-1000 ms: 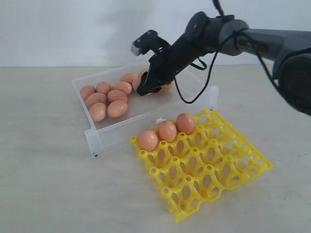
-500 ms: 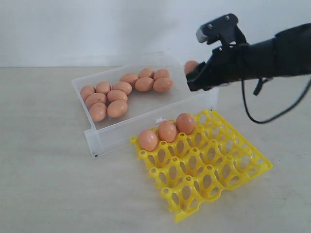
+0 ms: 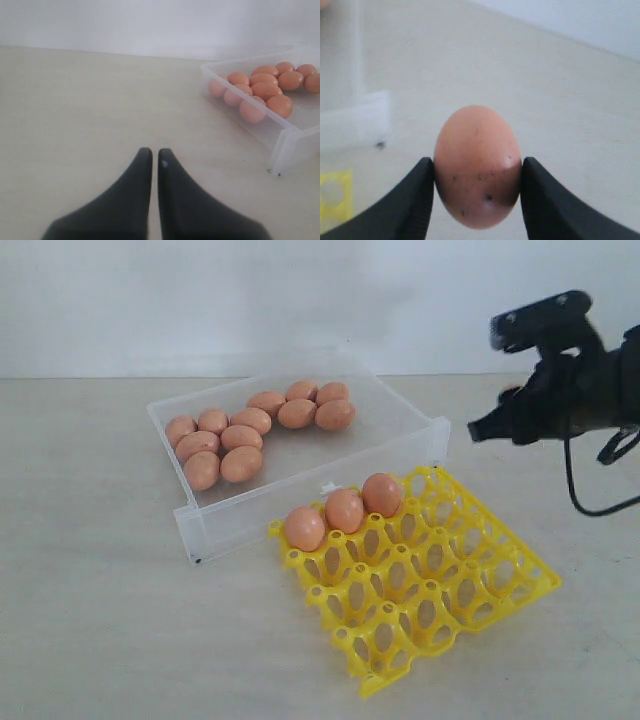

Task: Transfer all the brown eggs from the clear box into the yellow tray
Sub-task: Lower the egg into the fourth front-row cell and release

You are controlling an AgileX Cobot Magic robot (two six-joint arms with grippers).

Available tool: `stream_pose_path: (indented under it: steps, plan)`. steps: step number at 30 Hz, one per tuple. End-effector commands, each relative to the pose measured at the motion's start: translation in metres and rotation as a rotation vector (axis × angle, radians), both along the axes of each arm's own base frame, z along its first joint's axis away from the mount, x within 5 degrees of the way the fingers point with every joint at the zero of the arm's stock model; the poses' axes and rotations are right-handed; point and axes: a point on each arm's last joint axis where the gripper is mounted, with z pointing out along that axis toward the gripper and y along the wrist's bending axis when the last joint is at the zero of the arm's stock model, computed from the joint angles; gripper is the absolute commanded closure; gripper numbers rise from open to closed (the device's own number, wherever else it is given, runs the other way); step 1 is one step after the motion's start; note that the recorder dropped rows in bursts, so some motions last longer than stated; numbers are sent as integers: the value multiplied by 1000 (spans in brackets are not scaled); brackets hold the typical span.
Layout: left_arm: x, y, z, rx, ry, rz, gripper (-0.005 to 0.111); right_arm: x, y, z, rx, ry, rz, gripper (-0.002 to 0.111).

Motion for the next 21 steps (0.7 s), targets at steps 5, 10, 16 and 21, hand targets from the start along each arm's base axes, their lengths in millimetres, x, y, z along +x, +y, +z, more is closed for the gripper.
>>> stream_pose_path:
  steps: [5,10,16,21]
  plan:
    - [0,0,0,-4,-5,3,103,24,4,90,606,-852,117,109]
    - [0,0,0,-4,-5,3,103,9,-1,27,843,-595,488,109]
    - [0,0,0,-4,-5,3,103,-6,1,-75,860,-214,660,109]
    - [0,0,0,-4,-5,3,103,-1,-3,-91,848,-240,606,109]
